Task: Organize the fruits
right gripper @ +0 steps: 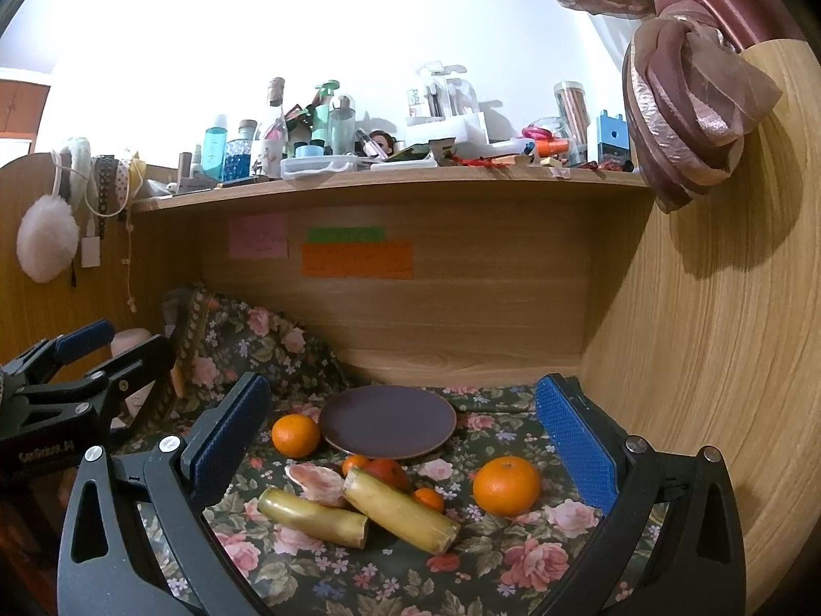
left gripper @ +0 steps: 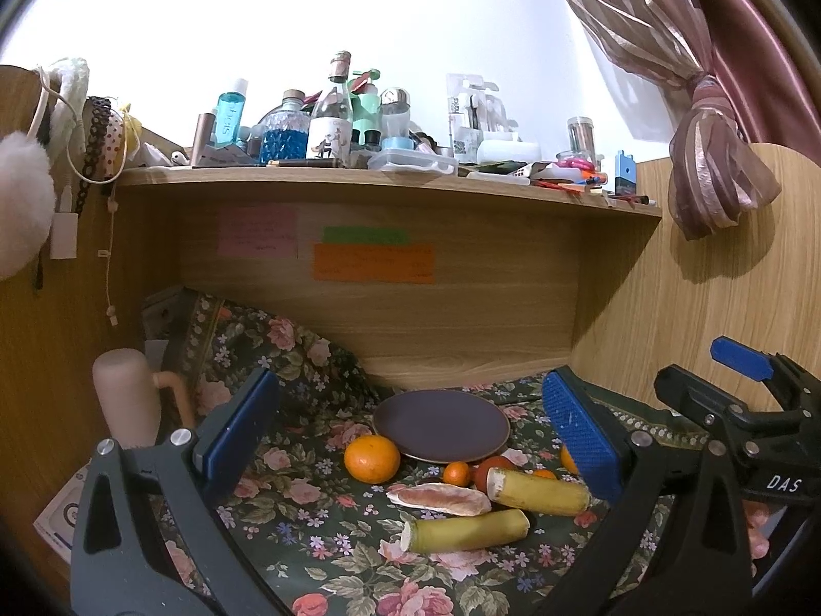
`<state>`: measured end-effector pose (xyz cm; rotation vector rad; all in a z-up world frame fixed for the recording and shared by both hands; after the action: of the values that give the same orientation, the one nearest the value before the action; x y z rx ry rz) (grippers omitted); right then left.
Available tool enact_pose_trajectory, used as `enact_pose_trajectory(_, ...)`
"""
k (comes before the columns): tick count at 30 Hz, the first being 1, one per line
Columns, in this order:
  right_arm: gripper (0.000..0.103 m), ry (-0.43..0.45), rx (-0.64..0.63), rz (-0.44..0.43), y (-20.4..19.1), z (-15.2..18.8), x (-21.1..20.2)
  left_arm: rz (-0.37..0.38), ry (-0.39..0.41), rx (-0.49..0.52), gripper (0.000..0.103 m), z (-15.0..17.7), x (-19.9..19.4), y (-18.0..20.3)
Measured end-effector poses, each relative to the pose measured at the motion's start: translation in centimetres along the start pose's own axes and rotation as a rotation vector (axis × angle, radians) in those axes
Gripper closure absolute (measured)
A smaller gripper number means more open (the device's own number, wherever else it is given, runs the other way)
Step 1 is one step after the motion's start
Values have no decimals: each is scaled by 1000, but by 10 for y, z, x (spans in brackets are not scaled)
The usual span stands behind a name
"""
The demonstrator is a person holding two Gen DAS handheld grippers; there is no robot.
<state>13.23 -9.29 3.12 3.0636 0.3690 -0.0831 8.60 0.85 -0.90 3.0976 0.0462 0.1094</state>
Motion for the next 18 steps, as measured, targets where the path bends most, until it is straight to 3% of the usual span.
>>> enact_pose_trajectory(18, 0, 9, 9, -3, -1, -2, -4, 0, 3, 2, 0, 0, -2, 1)
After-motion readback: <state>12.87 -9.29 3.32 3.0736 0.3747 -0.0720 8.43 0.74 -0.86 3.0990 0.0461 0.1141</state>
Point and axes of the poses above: each gripper's, at about its wrist camera, not at the fingertips, and x roughly the way its jaws point, y to its right, z to its underside, the point moved 9 cm from there along x, roughly the way its jaws point, and after that the axes turned 11 degrees about y, right-handed, at the moved point
